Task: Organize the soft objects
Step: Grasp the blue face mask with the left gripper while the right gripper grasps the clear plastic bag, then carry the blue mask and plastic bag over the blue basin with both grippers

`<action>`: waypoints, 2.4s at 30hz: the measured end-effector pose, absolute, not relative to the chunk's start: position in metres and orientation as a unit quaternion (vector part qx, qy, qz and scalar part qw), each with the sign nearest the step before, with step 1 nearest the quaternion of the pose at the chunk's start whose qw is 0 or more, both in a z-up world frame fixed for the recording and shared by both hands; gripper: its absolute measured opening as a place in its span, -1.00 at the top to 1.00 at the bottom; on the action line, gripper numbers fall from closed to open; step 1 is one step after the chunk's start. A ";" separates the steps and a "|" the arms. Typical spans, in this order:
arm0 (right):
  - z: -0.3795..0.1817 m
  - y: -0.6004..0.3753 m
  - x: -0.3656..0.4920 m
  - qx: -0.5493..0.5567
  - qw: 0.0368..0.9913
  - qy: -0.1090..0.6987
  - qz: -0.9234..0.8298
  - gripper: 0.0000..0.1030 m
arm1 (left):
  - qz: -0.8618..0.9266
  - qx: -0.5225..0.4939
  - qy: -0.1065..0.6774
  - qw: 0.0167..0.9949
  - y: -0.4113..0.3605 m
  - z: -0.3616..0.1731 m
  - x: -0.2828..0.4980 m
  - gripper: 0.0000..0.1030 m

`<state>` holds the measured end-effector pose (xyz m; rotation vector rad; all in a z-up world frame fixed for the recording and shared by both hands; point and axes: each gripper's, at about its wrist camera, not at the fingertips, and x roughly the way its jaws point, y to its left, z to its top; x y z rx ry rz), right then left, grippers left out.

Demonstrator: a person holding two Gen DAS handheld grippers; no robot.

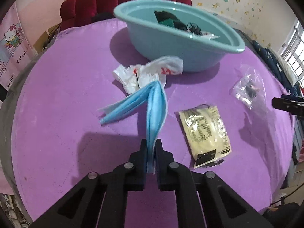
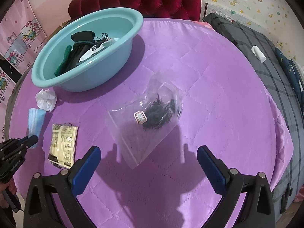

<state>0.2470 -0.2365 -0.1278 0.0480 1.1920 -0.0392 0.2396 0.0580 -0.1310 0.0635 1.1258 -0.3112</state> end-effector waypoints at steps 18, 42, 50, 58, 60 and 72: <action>-0.157 -0.237 0.297 0.010 0.813 0.582 -0.026 -0.99 | -0.160 0.014 0.531 0.832 0.057 -0.114 0.223 0.85; -0.126 -0.240 0.254 0.026 0.825 0.563 0.028 0.78 | -0.158 0.008 0.519 0.840 0.045 -0.093 0.201 0.85; -0.108 -0.238 0.233 0.024 0.833 0.552 0.031 0.78 | -0.160 0.009 0.507 0.847 0.036 -0.079 0.191 0.85; -0.084 -0.233 0.223 0.020 0.839 0.543 0.041 0.78 | -0.165 0.013 0.497 0.852 0.028 -0.058 0.184 0.85; -0.078 -0.232 0.222 0.020 0.840 0.541 0.045 0.78 | -0.168 0.013 0.495 0.852 0.026 -0.053 0.184 0.85; -0.028 -0.214 0.232 0.000 0.852 0.518 0.070 0.78 | -0.187 0.034 0.468 0.863 0.010 -0.008 0.198 0.85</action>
